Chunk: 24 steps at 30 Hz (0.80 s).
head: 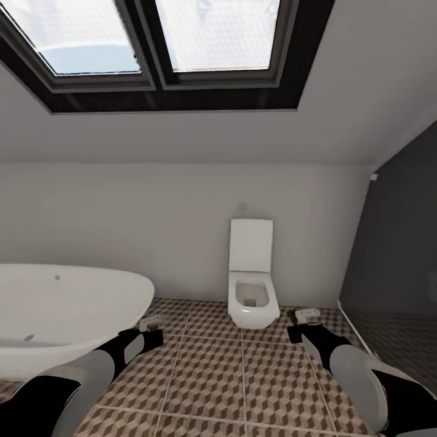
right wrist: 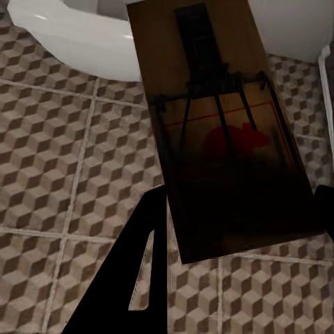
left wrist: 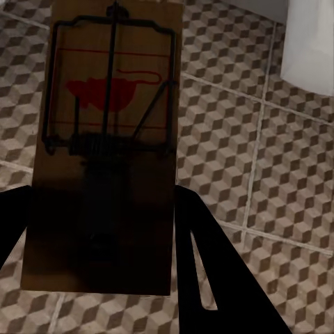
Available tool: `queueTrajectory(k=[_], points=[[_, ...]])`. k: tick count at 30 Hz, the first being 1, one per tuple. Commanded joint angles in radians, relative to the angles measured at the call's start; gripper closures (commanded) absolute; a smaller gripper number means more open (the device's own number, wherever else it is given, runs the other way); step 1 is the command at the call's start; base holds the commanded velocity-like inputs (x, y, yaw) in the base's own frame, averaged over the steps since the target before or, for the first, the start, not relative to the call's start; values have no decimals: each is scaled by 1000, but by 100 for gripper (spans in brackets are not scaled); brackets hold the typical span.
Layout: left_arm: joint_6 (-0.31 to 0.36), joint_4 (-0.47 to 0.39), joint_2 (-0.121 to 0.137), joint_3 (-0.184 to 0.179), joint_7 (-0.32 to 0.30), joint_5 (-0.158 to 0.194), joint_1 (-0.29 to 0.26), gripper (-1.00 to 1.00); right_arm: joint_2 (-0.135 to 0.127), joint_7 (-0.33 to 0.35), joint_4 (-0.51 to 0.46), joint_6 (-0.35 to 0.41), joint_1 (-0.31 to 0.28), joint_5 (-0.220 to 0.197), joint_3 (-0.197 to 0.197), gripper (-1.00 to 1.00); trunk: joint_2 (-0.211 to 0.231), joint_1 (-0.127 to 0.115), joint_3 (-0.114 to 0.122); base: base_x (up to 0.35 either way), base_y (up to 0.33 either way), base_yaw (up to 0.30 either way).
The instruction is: Take the four mousetraps from the cabinet in the bathroom and place them on the bathroom floor. Make sure all four end up on the same floor surface, and ensure that at least two of them are either under or directly next to the same bathroom sink.
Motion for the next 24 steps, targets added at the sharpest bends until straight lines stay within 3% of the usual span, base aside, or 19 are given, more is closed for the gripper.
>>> queueTrajectory(k=[1, 11, 13, 19, 24], points=[[5, -2, 0, -8, 0, 6, 0, 100, 0, -1, -1, 4, -1, 9, -8, 100, -1, 0, -1, 195, -113, 278], [5, -2, -5, -7, 2, 4, 0, 100, 0, -2, -1, 3, -1, 8, -9, 100, -1, 0, -1, 220, -123, 278], [4, -2, -15, -8, 2, 0, 0, 100, 0, -5, -1, 3, -1, 7, -9, 100, -1, 0, -1, 114, -44, 226], [4, -9, -19, -9, 3, -2, 0, 100, 0, -9, -1, 2, 0, 6, -9, 100, -1, 0, -1, 18, -7, 53], [4, -9, -20, -10, 3, -2, 0, 100, -1, -12, -1, 4, -1, 5, -11, 100, -1, 0, 0, 2, -1, -121]])
